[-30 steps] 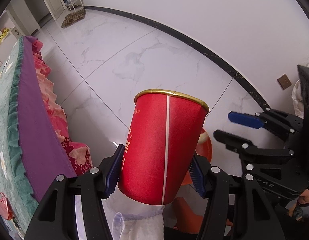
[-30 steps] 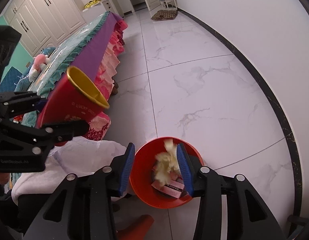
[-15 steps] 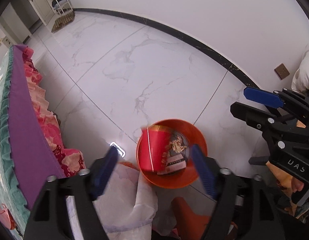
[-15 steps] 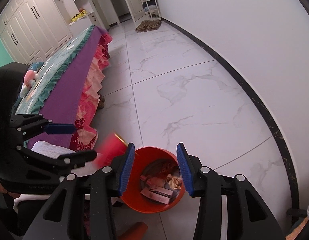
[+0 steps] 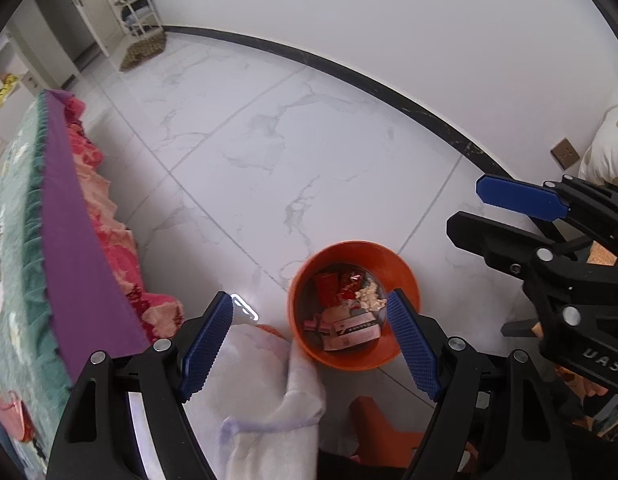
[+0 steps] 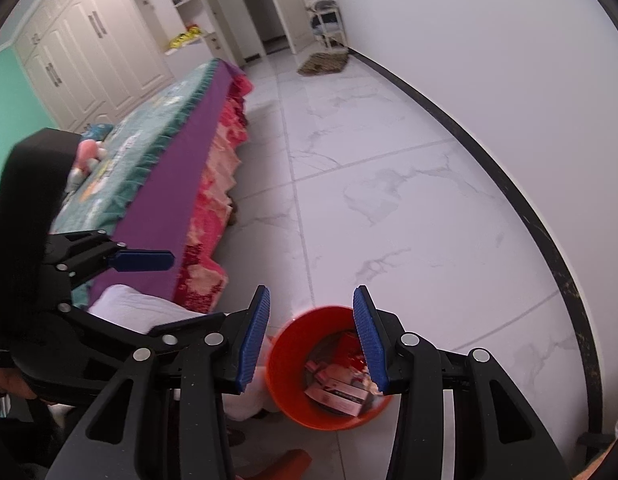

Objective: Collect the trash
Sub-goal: 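Open the left tool over the bucket while the right tool releases the paper, then move both open tools back over the bed toward the cable and mask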

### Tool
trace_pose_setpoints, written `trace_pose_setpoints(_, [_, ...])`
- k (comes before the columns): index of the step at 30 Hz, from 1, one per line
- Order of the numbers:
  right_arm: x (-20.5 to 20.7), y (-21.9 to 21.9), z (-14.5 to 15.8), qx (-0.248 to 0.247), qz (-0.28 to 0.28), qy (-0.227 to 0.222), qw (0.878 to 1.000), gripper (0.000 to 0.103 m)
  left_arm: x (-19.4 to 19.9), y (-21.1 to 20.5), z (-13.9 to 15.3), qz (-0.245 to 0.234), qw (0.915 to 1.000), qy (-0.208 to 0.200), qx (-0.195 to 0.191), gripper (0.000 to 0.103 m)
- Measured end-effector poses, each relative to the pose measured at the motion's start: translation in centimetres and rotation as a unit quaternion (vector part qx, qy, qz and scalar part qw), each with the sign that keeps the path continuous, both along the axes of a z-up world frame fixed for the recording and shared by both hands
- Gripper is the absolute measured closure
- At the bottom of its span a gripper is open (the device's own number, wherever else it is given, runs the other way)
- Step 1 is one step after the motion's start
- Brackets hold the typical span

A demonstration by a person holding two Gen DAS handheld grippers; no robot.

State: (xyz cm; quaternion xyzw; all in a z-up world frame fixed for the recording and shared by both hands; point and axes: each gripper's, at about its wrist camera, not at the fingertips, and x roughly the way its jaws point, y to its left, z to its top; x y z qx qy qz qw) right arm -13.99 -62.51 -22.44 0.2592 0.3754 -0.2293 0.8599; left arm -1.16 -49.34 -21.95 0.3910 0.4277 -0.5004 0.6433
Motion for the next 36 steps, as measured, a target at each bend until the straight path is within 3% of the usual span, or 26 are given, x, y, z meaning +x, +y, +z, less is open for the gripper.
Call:
trace_pose_setpoints(10, [3.8,5.1,5.3,-0.028,0.073,-0.045,0.996,0.053,2.2,5.4,4.0,0.054,0.997,-0.037,-0.041,0.024])
trace_pose_setpoints(19, [8.9,11.7,9.1,-0.048,0.168,-0.072,0.982,0.052,5.8,12.8,7.4,0.14,0.9846,-0.068,-0.081,0.024])
trace_pose_setpoints(21, [10.1,13.3,9.8,-0.051,0.191,-0.077,0.977,0.052,6.8,15.0,8.2,0.169,0.9784,-0.078,-0.09,0.018])
trace_pose_setpoints(27, [14.7,19.5,11.2,-0.058,0.267,-0.083,0.958,0.052,9.4,21.7,9.6,0.246,0.9588,-0.09,-0.11,0.017])
trace_pose_setpoints(36, [21.3,28.0,11.4,-0.054,0.357,-0.084,0.929,0.052,13.8,32.4,10.0,0.366,0.92,-0.092,-0.106,0.017])
